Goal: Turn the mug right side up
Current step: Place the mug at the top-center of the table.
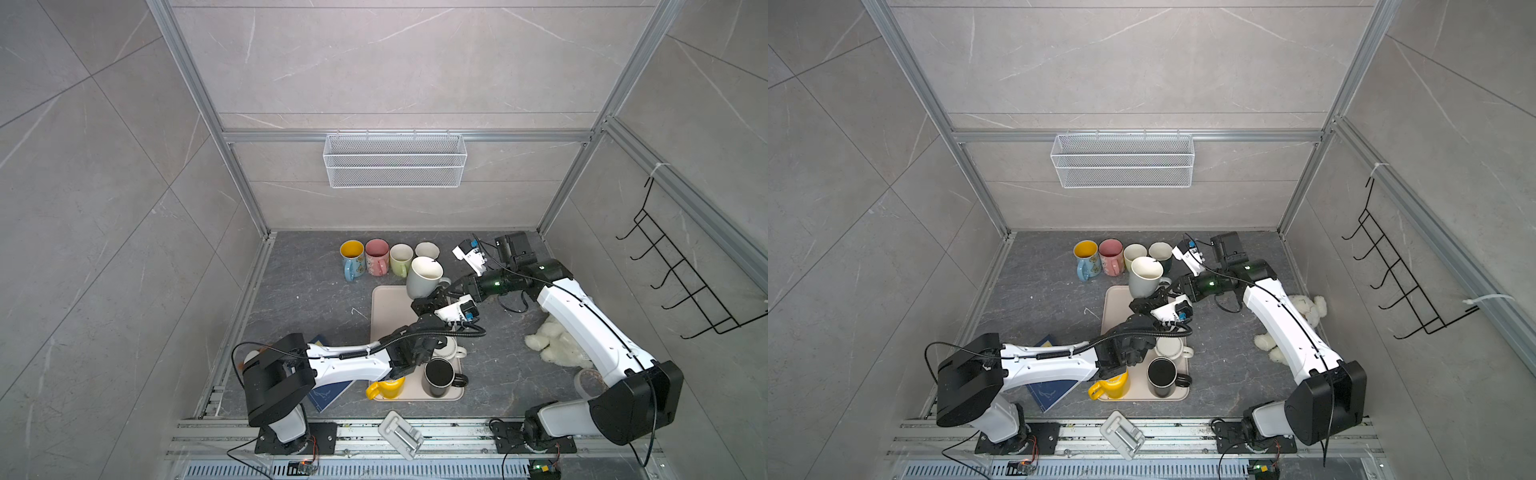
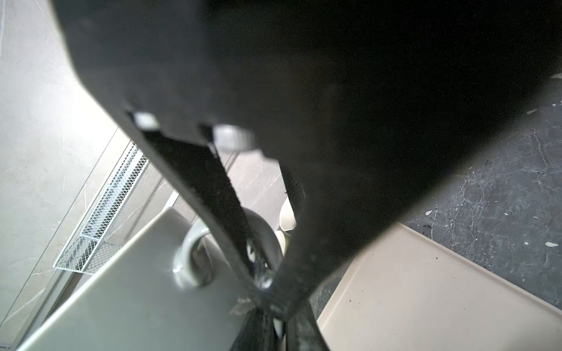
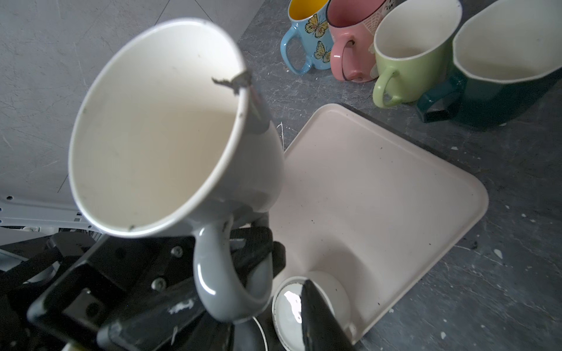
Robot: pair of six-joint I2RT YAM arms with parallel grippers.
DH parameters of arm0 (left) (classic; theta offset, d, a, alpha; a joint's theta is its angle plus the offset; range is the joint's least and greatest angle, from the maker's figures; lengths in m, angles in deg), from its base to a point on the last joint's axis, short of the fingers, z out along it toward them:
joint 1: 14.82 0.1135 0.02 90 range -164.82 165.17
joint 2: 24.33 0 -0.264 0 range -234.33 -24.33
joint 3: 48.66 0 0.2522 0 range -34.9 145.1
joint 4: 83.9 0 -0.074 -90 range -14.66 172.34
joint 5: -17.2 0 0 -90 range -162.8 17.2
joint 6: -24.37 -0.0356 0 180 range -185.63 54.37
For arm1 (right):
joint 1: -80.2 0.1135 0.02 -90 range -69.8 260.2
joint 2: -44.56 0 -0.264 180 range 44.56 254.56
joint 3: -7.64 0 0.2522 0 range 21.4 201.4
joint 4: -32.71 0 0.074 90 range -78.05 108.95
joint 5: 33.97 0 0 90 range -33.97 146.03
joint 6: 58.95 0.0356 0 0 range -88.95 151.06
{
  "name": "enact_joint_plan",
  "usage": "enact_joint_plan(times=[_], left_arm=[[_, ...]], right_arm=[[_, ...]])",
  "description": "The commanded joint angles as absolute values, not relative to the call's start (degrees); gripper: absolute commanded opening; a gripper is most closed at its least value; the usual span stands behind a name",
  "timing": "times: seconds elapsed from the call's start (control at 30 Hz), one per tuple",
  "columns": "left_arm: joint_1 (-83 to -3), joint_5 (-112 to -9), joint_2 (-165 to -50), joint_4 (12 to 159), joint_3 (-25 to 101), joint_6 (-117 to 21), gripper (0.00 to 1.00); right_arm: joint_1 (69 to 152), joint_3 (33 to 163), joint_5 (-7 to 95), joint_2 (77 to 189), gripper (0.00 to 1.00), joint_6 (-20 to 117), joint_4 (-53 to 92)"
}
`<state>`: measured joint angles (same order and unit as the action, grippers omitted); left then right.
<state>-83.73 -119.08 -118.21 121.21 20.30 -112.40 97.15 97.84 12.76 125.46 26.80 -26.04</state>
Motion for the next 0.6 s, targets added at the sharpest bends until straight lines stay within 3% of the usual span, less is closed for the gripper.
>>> enact_joint_plan(times=[0.0, 0.57], left_arm=[[-83.86, -120.04, -114.0, 127.5, 22.36, -110.85, 0.0], [-84.7, -121.99, -116.73, 128.34, 22.49, -113.61, 0.0]], right_arm=[[97.69, 97.85, 13.58, 125.09, 0.38, 28.46, -24.76], [97.69, 97.91, 15.19, 122.89, 0.35, 34.47, -18.1]])
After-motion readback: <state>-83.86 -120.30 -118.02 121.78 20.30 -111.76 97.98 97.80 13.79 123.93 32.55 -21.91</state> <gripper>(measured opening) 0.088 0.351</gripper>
